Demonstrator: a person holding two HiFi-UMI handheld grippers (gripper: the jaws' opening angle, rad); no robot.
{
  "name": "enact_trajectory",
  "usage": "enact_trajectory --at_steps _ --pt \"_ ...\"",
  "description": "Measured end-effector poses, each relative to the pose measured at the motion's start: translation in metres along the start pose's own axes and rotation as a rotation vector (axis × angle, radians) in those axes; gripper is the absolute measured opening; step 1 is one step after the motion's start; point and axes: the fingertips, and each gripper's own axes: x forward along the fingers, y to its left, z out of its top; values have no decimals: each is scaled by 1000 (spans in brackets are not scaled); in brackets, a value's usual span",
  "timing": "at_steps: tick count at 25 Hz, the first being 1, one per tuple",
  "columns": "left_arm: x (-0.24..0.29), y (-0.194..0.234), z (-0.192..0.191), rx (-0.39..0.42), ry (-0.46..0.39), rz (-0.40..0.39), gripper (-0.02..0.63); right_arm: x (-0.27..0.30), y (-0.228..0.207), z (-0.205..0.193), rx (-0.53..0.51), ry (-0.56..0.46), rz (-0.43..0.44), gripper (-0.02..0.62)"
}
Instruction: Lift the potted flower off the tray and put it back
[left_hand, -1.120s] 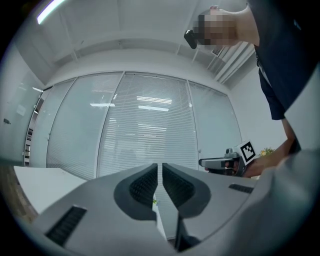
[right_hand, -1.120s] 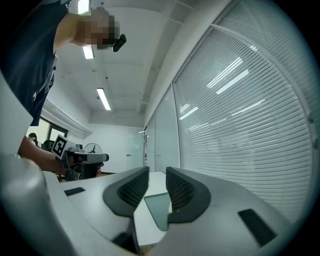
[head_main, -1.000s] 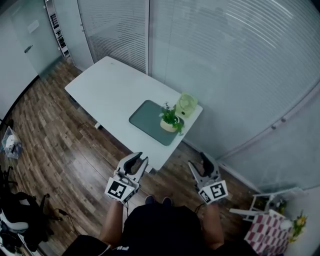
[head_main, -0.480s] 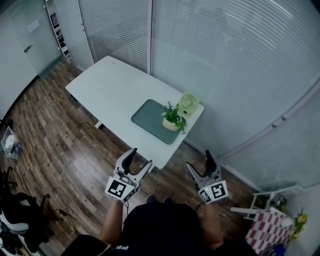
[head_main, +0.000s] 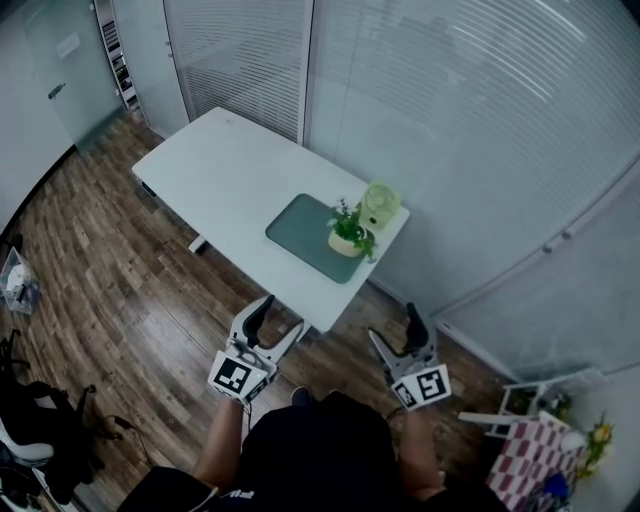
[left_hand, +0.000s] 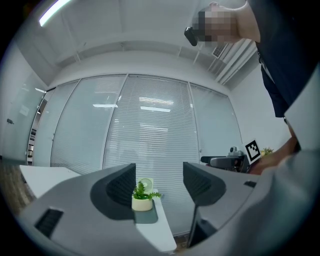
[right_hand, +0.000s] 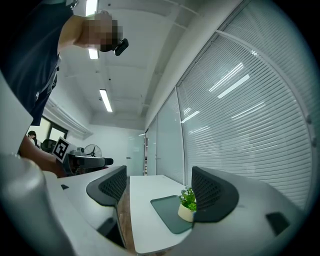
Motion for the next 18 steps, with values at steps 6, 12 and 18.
enact_trajectory --at_steps 6,12,18 --pt "-11 -2 -1 -5 3 -12 275 -6 14 -2 2 7 -5 371" --pt "-15 -10 -1 -17 3 -35 275 -20 17 -2 15 10 -38 371" --pt "-18 -17 -4 -32 1 -46 275 -27 22 1 23 11 -35 371"
